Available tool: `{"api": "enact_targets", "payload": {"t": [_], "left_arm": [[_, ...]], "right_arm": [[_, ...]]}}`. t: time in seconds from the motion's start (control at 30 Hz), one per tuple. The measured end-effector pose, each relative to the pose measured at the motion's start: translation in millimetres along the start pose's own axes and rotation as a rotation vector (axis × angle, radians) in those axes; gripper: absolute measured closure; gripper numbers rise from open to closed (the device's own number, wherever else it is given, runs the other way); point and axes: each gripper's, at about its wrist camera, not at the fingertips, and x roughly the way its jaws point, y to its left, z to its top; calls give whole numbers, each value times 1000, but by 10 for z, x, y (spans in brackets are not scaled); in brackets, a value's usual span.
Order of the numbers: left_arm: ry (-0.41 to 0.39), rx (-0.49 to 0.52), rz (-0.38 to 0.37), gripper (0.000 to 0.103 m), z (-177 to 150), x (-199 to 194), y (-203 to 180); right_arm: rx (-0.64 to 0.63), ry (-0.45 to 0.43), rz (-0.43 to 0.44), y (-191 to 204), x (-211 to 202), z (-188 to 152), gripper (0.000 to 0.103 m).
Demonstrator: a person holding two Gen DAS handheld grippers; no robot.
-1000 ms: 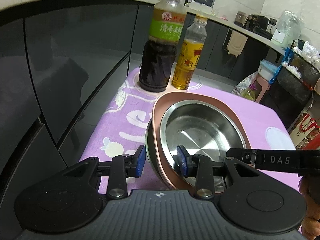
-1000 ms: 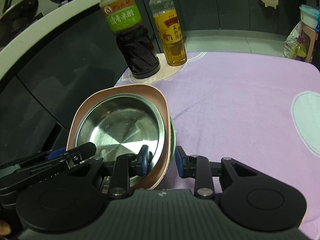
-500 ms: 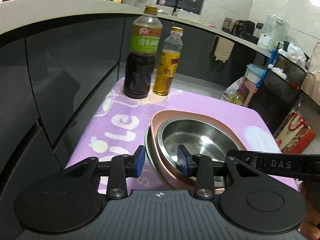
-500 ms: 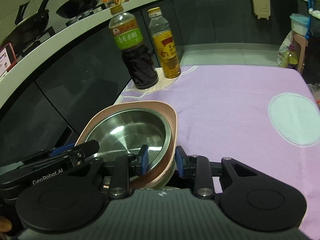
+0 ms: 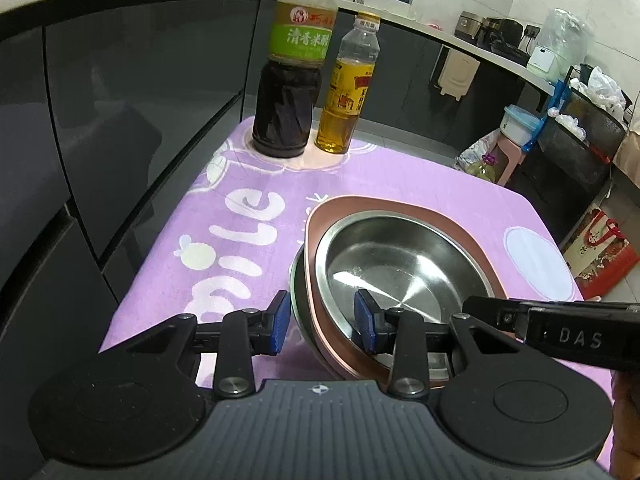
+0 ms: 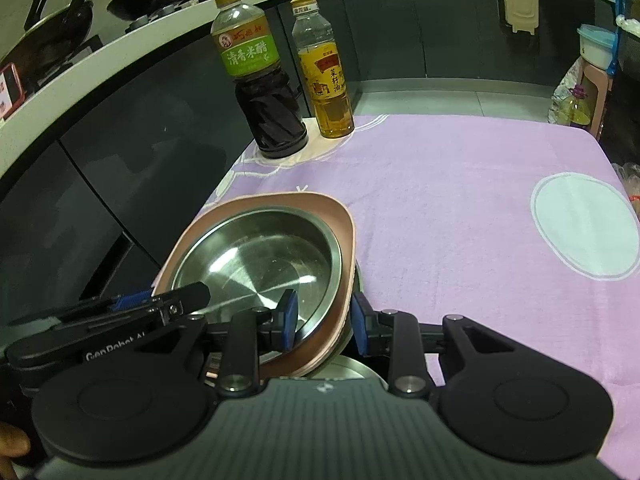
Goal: Organize plates and bowls
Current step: 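Carry the plate stack over and lower it onto the black bowl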
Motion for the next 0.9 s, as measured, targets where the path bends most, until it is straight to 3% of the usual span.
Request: {"api": "enact_targets", "payload": {"t": [0.2, 0.33, 0.53, 0.73, 0.8, 0.9], "left_arm": [[-7, 32, -9, 74, -44, 24, -15], [-16, 42, -21, 75, -45, -6, -27], [-38, 100, -22, 74, -84, -17, -112], [-8, 11, -66, 71, -41, -18, 57], [6, -32, -64, 61, -36, 10, 113], [26, -69, -68, 56, -41, 77, 156]], "right_arm": [[-25, -3, -23, 17, 32, -44, 75], [-16, -28, -39, 11, -7, -17, 58], [14, 36, -31, 21, 125, -6, 57], [20, 33, -34, -7, 149, -21, 63], [12, 25, -38, 10, 153, -29, 63], [8, 21, -40, 13, 160, -30, 63]]}}
